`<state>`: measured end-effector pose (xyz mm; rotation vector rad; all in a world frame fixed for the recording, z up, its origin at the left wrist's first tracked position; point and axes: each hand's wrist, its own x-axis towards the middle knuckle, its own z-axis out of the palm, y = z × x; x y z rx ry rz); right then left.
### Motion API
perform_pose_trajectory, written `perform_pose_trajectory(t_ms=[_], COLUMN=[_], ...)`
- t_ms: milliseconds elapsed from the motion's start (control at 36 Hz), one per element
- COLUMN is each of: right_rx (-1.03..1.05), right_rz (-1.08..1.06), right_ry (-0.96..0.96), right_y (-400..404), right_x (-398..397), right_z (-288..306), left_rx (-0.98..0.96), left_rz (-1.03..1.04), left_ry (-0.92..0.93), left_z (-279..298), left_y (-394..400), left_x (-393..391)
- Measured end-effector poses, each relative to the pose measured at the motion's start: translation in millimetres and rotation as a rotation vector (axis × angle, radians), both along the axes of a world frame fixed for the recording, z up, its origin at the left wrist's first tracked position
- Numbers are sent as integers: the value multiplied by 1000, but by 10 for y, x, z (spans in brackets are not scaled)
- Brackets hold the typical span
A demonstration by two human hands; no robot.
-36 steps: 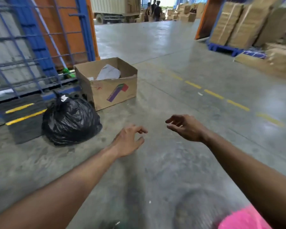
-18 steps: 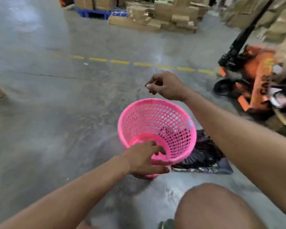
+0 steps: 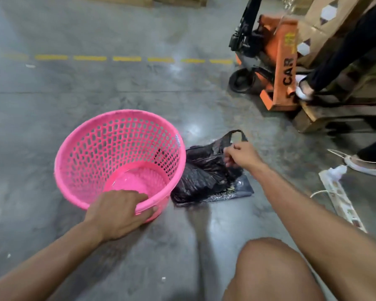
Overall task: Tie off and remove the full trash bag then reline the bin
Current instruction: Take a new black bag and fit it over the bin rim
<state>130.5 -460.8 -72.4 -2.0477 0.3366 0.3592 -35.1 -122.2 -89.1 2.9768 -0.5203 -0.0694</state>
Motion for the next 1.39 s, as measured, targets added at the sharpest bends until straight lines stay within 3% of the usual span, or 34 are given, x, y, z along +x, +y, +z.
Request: perform_pose_trajectory(t_ms=[56,139,333,528,583,778,944,1056,1250,1389], right_rx=[-96,-59,471,562,629,598,689,853,1255,1427], right_rz=[-11,22,-329,-459,-512,-613,-538,-437,-252,-123], right_ry=[275,613,568,607,539,218,100,44,-10,44], right_y=[-216,-349,-49,130,108,-184,-240,-100,481,985], right_x=[-194,-381,-90,232,299,595,704,621,345,-5], right_z=[-458,-1030,-1777,-2103,-2117,-1258,-273,346,1161,1417], left_rx=[-8,6,-2,-1,-11,-4,14,-286,-821,-1253], left_rz=[47,74,113,158,179,219,241,329,624,851], left_ry=[11,-18,-39,30,77,188,339,389,150,356], left_z=[15,36,31,75,102,200,290,384,615,1242], left_y=[5,-13,-28,-34,-30,-137,-256,-261,-53,147], left_x=[-27,-18,-29,-48,-43,5,-3,95,524,1061])
